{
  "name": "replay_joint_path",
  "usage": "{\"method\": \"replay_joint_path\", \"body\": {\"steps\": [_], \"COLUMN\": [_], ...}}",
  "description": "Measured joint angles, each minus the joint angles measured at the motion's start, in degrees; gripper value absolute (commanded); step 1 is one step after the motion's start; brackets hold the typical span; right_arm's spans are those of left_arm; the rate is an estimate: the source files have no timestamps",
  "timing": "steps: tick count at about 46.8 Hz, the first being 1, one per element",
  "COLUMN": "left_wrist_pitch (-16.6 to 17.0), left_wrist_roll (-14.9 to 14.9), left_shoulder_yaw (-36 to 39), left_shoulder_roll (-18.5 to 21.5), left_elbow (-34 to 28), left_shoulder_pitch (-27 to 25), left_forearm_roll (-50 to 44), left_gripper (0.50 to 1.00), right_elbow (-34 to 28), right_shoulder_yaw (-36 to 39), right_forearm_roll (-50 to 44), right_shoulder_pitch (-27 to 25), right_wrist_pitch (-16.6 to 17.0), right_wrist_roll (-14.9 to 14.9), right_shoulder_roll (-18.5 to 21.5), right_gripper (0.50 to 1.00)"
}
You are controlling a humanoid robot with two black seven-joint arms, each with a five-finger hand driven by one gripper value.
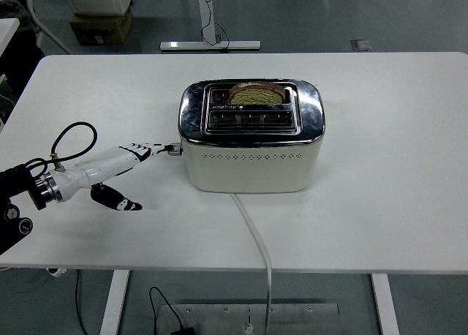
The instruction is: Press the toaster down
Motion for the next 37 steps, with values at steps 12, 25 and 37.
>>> {"method": "replay_joint_path", "body": {"steps": [12,25,37], "left_wrist_pitch": [0.0,0.02,0.06], "left_wrist_roll": [0.0,0.0,0.02], "left_shoulder_yaw": [0.81,1.34,1.34], "left_shoulder_roll": [-0.79,-0.92,-0.78], "left_elbow": [1.35,2.3,3.02], "left_shoulder_pitch": [0.03,0.12,0.13], "left_forearm_roll": [-0.04,-0.32,-3.39], "left_gripper": [1.0,1.0,1.0], "right_elbow": [0.04,0.03,0.03], "right_shoulder_yaw": [0.01,0.0,-0.01], "right_forearm_roll": [0.0,0.0,0.0], "right_shoulder_pitch": [0.01,0.0,0.0], "right_wrist_pitch": [0.0,0.0,0.0], "right_wrist_roll": [0.0,0.0,0.0], "right_shoulder_roll": [0.0,0.0,0.0], "right_gripper": [0.998,0.998,0.998]}}
